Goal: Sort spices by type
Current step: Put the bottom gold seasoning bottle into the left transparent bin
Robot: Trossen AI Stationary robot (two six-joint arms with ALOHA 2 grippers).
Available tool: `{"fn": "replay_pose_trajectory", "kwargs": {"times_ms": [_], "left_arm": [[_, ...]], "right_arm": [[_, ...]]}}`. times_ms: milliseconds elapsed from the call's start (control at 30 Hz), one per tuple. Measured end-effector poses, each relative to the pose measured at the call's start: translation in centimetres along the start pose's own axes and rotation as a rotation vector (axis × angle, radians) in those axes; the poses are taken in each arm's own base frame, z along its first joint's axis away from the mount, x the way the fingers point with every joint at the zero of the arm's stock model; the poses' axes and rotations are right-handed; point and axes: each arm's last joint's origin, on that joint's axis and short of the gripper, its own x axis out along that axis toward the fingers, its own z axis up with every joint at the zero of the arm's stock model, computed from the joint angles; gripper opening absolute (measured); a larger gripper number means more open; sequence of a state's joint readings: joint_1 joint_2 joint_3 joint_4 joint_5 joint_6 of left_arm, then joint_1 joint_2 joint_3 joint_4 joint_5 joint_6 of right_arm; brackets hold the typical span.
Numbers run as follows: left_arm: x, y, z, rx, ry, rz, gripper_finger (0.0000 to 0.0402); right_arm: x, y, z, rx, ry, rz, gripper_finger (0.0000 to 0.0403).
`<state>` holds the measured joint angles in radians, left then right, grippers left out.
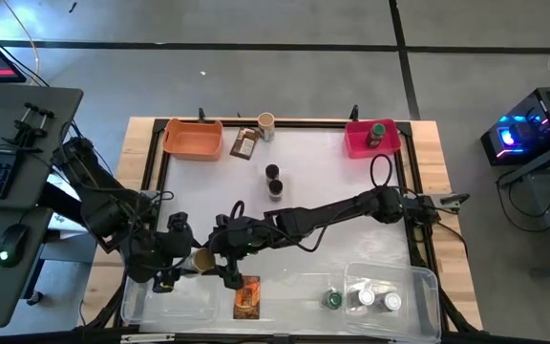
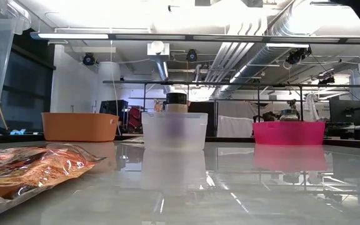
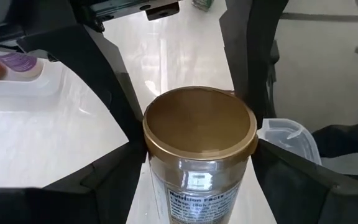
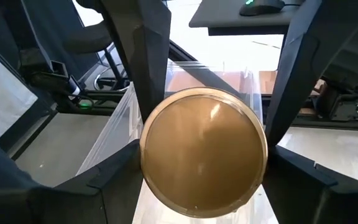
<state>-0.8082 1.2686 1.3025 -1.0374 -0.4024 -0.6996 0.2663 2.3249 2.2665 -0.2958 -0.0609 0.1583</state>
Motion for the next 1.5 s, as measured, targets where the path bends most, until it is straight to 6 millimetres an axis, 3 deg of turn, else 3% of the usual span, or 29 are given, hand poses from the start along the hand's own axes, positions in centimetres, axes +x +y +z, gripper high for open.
{"fn": "replay_pose_trajectory", "kwargs": {"times_ms": [767, 1100, 1500], "left_arm": [[0.1, 0.0, 0.2, 0.049, -0.025, 0.015, 0.0290], [-0.1, 0.3, 0.1, -0.085, -0.032, 0.044, 0.0369], [-0.8, -0.1, -0.4, -0.135, -0.045, 0.018, 0.0372]], "right_arm": [[-0.8, -0.2, 0.7, -0.049, 0.049, -0.012, 0.0275], [-0.8, -0.6, 0.8, -0.047, 0.046, -0.043, 0.0275], [-0.8, -1.2, 1.0, -0.044, 0.029, -0.023, 0.0275]]}}
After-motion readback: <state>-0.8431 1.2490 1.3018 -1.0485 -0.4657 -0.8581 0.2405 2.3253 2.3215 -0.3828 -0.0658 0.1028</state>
